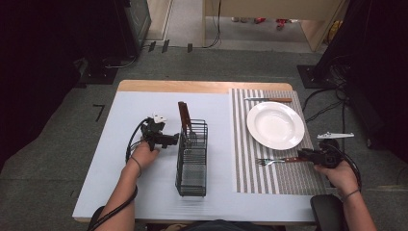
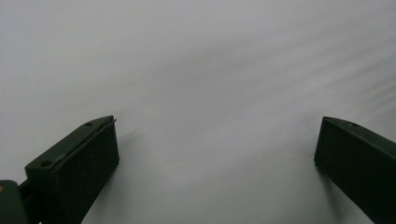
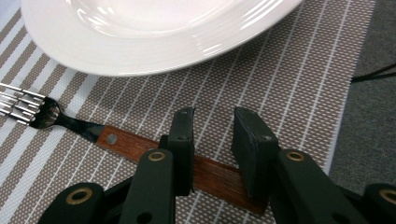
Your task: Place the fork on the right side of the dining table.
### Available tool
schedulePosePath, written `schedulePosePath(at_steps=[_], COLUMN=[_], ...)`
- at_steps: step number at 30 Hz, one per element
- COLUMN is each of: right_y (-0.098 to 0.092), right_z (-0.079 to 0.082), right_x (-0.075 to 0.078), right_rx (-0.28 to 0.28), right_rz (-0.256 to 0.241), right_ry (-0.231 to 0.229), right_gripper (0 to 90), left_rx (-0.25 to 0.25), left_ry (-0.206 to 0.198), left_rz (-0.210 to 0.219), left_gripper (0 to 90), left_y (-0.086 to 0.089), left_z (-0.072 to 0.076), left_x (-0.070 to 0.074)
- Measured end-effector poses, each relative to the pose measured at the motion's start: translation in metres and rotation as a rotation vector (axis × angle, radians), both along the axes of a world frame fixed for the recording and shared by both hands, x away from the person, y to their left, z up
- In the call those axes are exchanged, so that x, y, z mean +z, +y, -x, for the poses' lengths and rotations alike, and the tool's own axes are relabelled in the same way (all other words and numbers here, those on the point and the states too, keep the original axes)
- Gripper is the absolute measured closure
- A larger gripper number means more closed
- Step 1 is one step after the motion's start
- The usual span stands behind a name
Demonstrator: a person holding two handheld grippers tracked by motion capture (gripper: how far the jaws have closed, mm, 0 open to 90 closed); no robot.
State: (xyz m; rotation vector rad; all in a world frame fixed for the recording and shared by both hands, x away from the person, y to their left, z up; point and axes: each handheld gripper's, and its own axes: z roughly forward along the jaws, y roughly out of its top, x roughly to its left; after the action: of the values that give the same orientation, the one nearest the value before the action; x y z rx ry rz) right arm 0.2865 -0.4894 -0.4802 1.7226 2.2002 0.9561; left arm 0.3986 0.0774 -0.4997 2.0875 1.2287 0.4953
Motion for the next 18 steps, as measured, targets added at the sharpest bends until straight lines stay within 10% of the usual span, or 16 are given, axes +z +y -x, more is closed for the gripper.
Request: schedulePosePath(at_steps=[18], right_y=[0.021], right_z=[0.003], right_x=[0.035], right_rx=[0.008], right_rz=[-0.086], right_ry=[-0.215], right_gripper=[39.0], left_rx=[0.000], left_ry=[-0.001], left_rz=[0.001], left_gripper=[0.0], left_y=[0.000], left_z=[0.000], left_x=[0.000])
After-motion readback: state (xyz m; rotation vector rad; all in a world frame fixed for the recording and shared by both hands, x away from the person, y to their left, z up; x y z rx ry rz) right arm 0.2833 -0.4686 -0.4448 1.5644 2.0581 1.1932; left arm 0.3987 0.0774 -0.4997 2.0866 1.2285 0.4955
